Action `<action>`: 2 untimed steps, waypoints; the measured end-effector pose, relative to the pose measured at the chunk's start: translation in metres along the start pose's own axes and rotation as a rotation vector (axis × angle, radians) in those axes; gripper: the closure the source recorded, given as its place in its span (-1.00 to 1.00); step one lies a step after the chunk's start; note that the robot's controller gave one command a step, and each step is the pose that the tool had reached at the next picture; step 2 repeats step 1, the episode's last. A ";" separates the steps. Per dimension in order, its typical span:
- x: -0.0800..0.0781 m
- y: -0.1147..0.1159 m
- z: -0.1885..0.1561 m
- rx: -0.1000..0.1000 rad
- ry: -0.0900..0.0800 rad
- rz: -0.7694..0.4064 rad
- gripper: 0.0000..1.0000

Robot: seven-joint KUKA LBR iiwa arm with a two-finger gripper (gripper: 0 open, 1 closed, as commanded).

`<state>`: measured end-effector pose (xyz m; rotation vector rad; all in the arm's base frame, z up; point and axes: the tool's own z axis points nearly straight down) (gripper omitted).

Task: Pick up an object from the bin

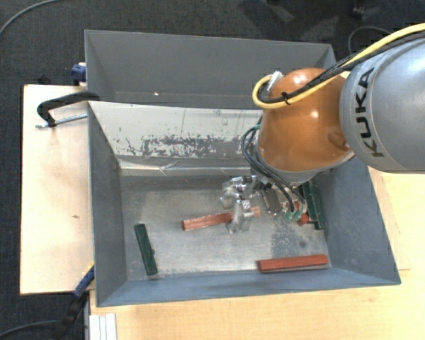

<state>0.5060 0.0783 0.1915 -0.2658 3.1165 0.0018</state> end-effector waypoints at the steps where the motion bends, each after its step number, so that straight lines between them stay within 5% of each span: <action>1: 0.012 -0.007 -0.055 -0.001 0.004 -0.270 1.00; 2: 0.012 -0.007 -0.055 -0.001 0.004 -0.270 1.00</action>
Offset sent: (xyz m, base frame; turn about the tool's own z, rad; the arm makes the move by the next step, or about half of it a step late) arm -0.0134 -0.0102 0.0531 -0.2699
